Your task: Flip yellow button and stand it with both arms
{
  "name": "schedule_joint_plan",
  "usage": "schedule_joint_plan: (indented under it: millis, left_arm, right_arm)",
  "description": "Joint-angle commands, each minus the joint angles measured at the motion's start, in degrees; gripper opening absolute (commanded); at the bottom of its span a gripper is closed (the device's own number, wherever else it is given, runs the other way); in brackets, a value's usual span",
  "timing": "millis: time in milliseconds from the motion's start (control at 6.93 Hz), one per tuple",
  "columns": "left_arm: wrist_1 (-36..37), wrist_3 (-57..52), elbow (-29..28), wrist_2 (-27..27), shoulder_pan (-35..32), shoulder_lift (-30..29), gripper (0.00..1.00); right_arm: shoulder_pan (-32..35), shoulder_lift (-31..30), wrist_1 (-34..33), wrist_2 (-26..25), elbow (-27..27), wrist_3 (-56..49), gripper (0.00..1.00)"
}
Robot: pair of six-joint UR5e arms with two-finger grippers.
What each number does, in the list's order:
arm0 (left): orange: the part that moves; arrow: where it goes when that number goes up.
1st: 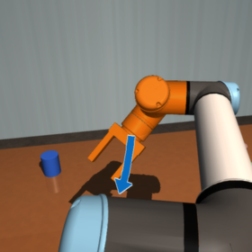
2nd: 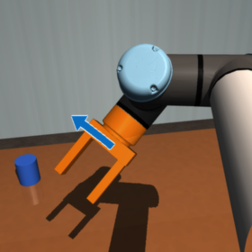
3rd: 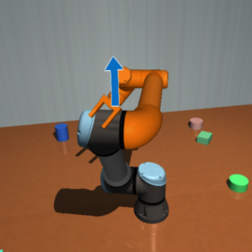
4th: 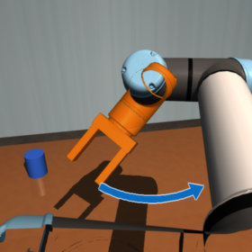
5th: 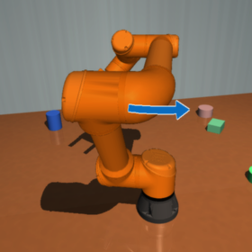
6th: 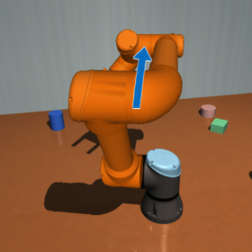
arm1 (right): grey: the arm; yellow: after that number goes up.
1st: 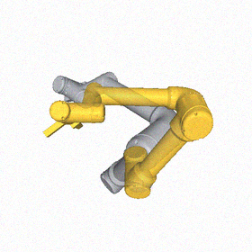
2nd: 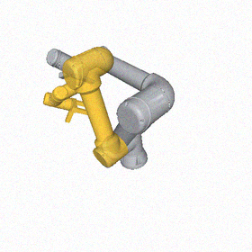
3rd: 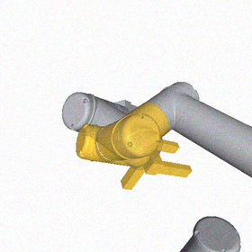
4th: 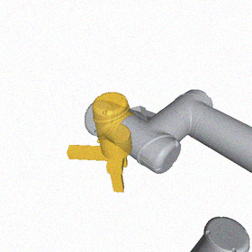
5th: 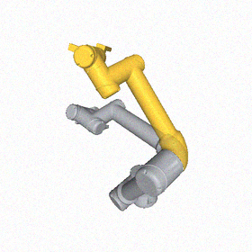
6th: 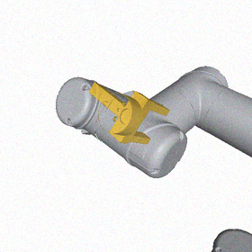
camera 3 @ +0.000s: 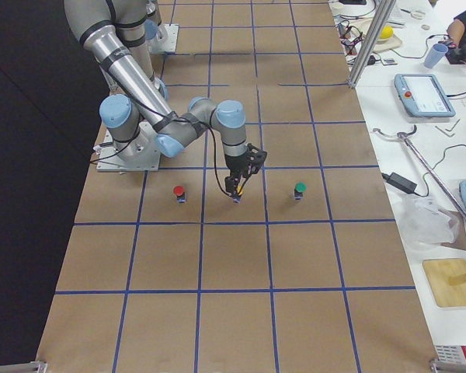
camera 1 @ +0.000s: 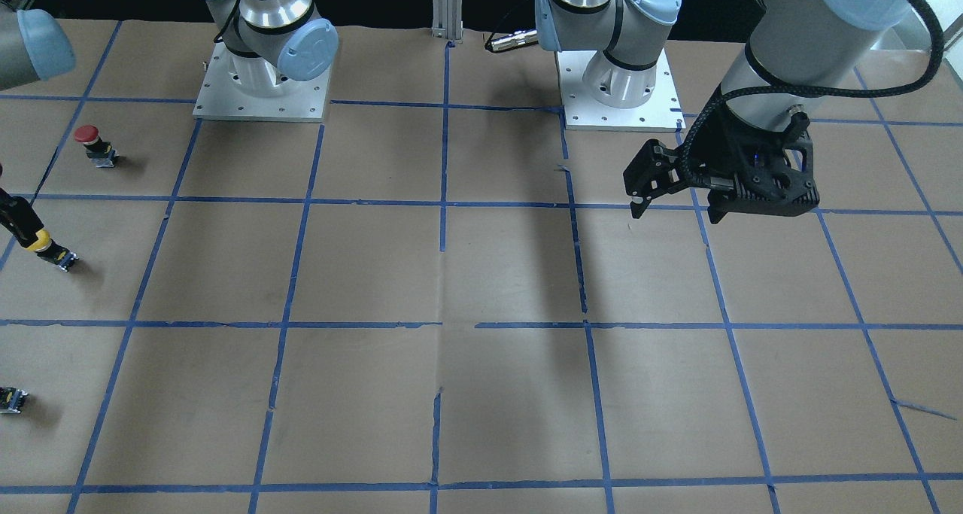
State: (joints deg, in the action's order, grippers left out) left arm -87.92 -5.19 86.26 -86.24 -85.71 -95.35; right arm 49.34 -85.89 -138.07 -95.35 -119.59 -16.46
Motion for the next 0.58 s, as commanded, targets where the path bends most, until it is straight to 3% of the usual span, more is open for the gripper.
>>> schedule_joint_plan:
  millis: [0,144,433]
  left_arm:
    - [-3.3,0.0,-1.2,-0.2,0.7,-0.1,1.00]
    - [-4.8,0.0,-2.9,-0.2,0.8,-0.8,1.00]
    - [-6.2,0.0,-4.8,-0.2,0.8,-1.5,1.00]
  right_arm:
    - [6.8,-5.3,23.2,0.5,13.8,0.7,1.00]
    - [12.6,-5.3,35.1,0.5,21.3,0.8,1.00]
    - [27.9,-5.2,45.0,0.6,31.8,1.6,1.00]
